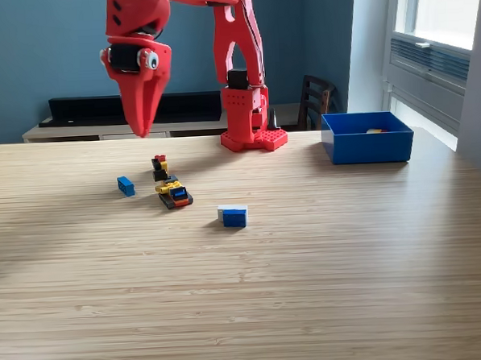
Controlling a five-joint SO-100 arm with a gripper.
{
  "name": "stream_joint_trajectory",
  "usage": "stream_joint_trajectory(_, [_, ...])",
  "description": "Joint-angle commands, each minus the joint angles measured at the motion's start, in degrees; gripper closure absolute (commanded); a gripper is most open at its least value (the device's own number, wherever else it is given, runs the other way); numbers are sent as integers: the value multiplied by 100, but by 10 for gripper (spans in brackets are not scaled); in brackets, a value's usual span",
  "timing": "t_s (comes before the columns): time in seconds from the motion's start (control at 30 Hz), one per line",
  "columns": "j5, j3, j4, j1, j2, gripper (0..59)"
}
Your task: Grasp a lego block and put it in the bin.
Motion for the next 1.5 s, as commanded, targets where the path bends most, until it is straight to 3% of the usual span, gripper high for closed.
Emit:
stream_joint_trajectory(0.03, [-193,-527,-62,650,562,585])
stream_joint_trajectory(0.3, [-448,-360,-62,1415,571,585])
stream_joint_trajectory(0.67, [-677,861,-193,1222,562,582])
stream_joint_trajectory(0.97, [-448,1503,-475,888,545,435])
stream_joint_trajectory(1.2, [-466,1872,-694,826,536,391])
stream_joint_trajectory(1.5, [-519,2074,-835,782,167,388])
